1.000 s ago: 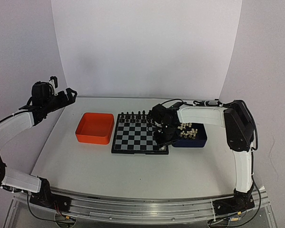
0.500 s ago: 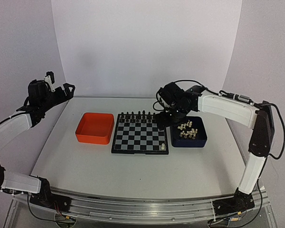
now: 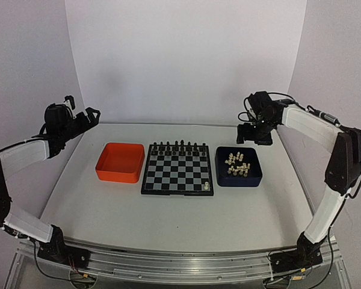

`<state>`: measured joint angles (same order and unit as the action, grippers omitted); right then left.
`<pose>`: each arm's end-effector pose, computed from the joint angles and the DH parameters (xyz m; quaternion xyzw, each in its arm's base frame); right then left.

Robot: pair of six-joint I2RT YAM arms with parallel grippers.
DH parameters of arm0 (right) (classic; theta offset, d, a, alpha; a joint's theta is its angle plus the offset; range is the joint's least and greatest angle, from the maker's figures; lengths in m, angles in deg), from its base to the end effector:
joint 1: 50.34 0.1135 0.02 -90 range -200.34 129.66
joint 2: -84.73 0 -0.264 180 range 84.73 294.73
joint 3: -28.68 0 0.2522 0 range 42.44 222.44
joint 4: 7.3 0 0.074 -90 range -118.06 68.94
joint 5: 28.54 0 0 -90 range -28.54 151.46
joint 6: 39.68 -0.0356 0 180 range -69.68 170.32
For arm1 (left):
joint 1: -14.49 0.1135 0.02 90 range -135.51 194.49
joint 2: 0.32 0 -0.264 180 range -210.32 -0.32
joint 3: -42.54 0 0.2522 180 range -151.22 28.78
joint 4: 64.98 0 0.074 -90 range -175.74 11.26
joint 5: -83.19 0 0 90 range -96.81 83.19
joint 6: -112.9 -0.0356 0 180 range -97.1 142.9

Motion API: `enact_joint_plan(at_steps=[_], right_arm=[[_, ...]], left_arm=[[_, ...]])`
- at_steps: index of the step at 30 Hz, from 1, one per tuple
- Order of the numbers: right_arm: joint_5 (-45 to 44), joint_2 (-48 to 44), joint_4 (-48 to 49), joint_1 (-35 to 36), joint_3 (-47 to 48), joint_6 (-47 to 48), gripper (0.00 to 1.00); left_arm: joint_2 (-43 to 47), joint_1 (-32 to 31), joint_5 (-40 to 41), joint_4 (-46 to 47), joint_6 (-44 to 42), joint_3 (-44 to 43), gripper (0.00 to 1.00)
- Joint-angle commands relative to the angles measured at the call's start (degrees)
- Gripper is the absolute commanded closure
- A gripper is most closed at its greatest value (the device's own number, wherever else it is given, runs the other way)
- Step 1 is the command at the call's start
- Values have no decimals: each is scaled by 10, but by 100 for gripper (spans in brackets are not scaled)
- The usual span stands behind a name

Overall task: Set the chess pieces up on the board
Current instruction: Pick up the chess piece from the storage box.

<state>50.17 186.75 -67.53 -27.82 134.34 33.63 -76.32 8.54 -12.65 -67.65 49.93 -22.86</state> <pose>0.3598 0.1416 0.2968 -0.0202 0.9534 0.0072 0.3011 0.3085 -0.0358 0.2982 -0.1122 0.7756 -0.2142 0.5830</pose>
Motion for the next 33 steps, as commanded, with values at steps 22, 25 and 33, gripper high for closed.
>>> enact_joint_plan(at_steps=[22,25,33], right_arm=[[41,185,37,-68,90,-157,47],[17,196,38,-65,93,-165,52],[9,223,47,-65,110,-184,59]], left_arm=[[-78,-1,15,30,47,-88,0],[-87,-2,13,31,43,-93,0],[-104,-2,0,34,38,-102,0]])
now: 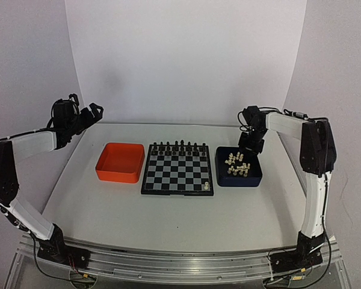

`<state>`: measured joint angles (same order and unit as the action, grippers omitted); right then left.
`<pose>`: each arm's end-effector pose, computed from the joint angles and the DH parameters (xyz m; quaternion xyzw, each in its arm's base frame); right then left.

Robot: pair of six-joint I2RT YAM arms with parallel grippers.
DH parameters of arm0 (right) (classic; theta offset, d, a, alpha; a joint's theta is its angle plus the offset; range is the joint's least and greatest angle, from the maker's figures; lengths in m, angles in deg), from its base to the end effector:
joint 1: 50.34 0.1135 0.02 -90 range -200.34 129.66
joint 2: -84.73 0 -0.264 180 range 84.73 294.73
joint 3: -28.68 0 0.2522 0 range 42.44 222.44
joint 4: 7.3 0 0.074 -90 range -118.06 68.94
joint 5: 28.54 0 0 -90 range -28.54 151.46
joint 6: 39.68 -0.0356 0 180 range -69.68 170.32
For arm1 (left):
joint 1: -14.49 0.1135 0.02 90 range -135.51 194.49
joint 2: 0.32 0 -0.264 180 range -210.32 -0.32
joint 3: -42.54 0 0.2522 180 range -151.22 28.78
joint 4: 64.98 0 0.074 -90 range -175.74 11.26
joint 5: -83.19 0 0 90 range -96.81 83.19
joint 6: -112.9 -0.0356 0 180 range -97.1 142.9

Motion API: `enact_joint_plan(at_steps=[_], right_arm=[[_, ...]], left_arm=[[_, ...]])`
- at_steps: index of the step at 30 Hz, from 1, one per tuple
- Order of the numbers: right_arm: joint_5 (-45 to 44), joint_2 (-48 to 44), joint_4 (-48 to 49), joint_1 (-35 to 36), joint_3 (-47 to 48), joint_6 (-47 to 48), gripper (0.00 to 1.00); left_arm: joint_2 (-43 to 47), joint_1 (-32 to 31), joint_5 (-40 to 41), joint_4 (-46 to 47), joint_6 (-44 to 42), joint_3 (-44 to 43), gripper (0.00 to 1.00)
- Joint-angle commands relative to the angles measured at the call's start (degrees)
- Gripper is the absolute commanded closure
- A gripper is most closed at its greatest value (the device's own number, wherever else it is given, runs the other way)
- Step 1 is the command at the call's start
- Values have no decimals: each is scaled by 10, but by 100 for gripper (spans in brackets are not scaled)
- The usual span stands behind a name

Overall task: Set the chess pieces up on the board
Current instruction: Pick up the chess piece from the storage box.

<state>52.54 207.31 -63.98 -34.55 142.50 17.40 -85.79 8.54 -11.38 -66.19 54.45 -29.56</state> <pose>0.4411 0.1190 0.1983 0.1614 0.9608 0.0182 0.2245 0.3483 -0.0392 0.2908 -0.1514 0.7762 -0.2263 0.5686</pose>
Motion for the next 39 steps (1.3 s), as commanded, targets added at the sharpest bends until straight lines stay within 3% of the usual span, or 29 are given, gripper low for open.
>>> enact_joint_plan(at_steps=[1,22,39], right_arm=[[-18,21,12,2,31,-23,60],[-8,57,26,3,45,-28,75],[-19,7,36,3,24,-23,76]], left_arm=[[-10,-2,-15,20,-8,-36,0],[-10,-2,-14,19,-11,-33,0],[-12,-2,-15,19,-15,-34,0]])
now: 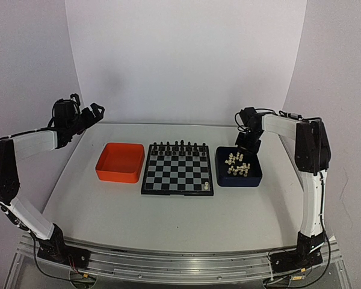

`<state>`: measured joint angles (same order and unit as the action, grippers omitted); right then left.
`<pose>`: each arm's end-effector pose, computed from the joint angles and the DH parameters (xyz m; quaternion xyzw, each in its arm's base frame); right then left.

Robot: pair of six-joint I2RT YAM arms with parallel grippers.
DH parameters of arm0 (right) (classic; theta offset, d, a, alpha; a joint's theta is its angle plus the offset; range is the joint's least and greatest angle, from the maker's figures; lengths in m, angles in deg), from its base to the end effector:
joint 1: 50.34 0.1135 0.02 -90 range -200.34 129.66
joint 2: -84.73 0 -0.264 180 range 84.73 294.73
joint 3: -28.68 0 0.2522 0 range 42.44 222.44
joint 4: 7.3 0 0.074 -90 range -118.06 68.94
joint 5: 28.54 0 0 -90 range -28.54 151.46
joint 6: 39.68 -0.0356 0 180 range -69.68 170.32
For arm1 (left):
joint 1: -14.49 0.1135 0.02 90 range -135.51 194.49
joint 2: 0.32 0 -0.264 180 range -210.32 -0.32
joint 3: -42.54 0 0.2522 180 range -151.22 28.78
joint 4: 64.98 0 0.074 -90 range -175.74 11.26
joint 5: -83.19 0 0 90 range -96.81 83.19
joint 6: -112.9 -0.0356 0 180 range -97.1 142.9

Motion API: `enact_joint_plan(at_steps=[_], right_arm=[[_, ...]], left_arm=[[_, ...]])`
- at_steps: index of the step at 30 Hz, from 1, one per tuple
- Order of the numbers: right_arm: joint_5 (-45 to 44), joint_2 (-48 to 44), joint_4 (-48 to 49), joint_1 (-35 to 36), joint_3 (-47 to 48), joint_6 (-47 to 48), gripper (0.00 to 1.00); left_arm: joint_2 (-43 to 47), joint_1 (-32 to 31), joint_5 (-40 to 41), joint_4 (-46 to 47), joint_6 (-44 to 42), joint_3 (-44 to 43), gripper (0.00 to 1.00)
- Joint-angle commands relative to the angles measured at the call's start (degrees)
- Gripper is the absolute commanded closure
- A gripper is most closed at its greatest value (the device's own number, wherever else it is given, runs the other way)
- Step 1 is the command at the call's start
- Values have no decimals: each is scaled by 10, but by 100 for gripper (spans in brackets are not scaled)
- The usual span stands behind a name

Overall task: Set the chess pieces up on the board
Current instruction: Pick up the chess piece from the storage box.

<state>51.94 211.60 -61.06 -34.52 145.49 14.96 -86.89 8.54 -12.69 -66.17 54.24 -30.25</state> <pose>0.4585 0.1238 0.1827 0.1832 0.9534 0.0246 0.2385 0.3526 -0.0404 0.2887 -0.1436 0.7796 -0.2330 0.5632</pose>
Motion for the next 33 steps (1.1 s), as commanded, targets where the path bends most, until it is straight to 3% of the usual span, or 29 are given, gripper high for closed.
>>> enact_joint_plan(at_steps=[1,33], right_arm=[[-15,-39,8,2,-8,1,76],[14,-14,18,2,-25,-14,80]], left_arm=[[-1,-2,-3,19,-13,-27,0],[18,-2,6,10,-17,-13,0]])
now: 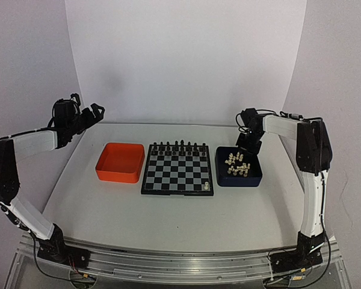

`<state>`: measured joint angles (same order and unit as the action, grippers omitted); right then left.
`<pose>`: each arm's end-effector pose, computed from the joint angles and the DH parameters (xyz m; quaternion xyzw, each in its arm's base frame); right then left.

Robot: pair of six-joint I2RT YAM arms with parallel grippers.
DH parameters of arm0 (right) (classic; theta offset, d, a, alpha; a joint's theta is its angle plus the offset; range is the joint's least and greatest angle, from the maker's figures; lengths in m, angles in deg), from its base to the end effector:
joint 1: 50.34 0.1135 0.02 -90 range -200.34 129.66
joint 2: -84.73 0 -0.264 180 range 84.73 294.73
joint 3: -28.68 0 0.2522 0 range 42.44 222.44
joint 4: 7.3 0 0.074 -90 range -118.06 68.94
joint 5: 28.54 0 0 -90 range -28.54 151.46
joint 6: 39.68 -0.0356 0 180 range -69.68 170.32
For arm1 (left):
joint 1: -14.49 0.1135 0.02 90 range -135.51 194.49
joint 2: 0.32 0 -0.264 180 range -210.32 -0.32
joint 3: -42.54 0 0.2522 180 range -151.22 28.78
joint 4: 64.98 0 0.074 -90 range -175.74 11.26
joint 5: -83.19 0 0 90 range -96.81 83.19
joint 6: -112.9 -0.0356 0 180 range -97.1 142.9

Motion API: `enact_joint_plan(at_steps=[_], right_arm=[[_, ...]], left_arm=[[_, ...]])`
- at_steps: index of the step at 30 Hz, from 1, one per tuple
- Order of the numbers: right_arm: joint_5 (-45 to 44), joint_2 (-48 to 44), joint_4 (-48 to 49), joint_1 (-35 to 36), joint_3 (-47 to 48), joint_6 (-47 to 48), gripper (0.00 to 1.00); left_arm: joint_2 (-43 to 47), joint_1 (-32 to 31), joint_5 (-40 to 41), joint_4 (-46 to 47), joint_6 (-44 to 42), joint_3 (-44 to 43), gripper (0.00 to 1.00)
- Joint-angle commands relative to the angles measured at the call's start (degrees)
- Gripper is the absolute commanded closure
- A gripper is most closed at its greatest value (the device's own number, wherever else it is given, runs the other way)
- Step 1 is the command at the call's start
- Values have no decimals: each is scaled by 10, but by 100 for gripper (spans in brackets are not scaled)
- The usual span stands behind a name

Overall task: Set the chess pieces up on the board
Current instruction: Pick up the chess piece from the storage box.

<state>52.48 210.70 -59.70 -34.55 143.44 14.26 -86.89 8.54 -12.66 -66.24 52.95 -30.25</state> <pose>0.4547 0.1228 0.1803 0.1884 0.9523 0.0309 0.2380 0.3525 -0.0404 0.2886 -0.1351 0.7816 -0.2263 0.5654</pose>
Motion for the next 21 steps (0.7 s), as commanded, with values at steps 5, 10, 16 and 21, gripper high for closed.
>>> enact_joint_plan(at_steps=[5,10,16,21], right_arm=[[5,-11,5,3,-14,-13,81],[9,-8,9,3,-15,-16,81],[13,2,18,3,-5,-15,88],[10,4,17,3,-4,-8,93]], left_arm=[[21,-2,6,10,-3,-11,0],[21,-2,6,9,-2,-11,0],[23,-1,6,9,-2,-9,0],[29,-2,10,10,-2,-4,0]])
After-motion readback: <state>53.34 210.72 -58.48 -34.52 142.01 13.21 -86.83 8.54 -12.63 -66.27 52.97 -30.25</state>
